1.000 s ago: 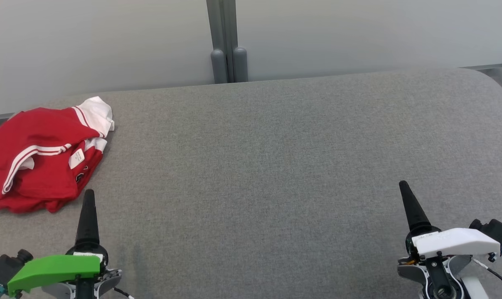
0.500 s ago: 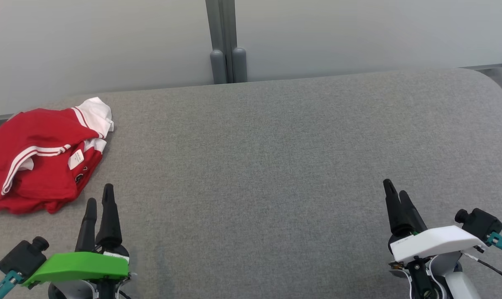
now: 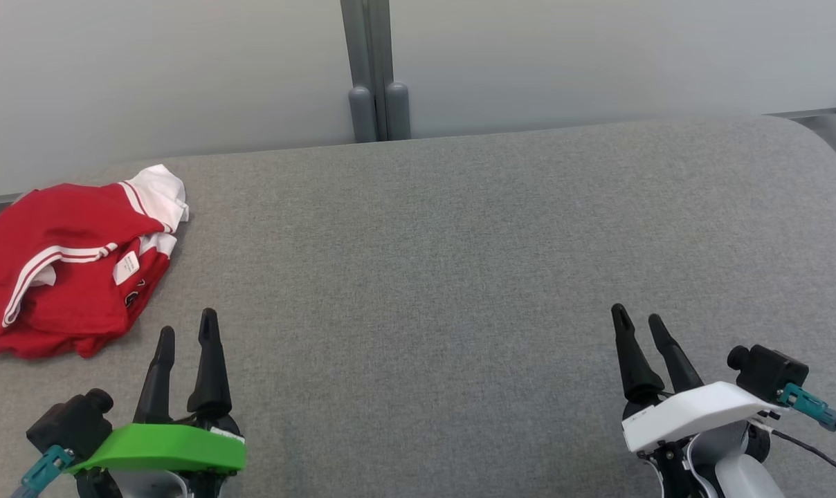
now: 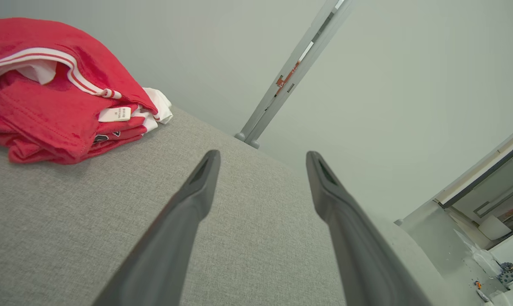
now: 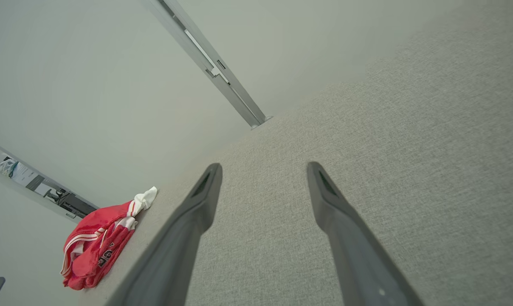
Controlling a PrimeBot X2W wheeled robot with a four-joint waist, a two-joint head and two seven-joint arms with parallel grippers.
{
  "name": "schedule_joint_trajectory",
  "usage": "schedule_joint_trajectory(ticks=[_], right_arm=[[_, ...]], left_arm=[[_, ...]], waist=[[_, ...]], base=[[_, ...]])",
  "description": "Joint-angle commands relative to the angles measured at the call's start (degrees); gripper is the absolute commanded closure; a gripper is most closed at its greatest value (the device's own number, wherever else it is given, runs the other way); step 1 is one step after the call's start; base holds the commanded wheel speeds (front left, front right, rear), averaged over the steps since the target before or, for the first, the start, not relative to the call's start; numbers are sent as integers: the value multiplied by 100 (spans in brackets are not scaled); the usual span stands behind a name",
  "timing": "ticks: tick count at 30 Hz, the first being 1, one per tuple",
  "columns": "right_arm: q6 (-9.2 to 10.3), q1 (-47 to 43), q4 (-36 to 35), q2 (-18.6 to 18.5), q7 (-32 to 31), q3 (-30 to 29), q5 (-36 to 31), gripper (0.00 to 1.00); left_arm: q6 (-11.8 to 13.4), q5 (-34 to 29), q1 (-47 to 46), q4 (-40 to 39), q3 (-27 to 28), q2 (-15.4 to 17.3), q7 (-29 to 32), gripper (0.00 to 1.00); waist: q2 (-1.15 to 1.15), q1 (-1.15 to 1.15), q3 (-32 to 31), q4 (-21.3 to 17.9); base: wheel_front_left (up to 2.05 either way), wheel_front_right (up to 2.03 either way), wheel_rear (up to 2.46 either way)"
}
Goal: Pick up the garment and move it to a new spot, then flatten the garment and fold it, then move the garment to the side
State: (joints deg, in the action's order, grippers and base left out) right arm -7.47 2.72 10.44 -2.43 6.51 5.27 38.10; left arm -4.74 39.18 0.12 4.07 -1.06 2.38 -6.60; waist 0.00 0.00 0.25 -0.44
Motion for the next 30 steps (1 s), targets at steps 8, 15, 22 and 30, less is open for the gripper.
schedule_joint_trajectory(ticks=[8,15,22,30], right_arm=[[-2,25,-131,-35,178,177,-632,0],[-3,-3,-152,-37,280,176,-1044,0],[-3,-28,-173,-41,378,188,-1445,0],[-3,-34,-197,-45,485,188,-1853,0]], left_arm=[[5,-729,32,-191,-133,49,-170,0],[22,-1134,71,-229,-229,53,-269,0],[0,-1526,115,-249,-249,56,-370,0],[-61,-1844,140,-182,-233,60,-476,0]], waist=[[0,0,0,-21],[0,0,7,-19],[0,0,9,-20],[0,0,18,-22]], base=[[0,0,0],[0,0,0],[0,0,0],[0,0,0]])
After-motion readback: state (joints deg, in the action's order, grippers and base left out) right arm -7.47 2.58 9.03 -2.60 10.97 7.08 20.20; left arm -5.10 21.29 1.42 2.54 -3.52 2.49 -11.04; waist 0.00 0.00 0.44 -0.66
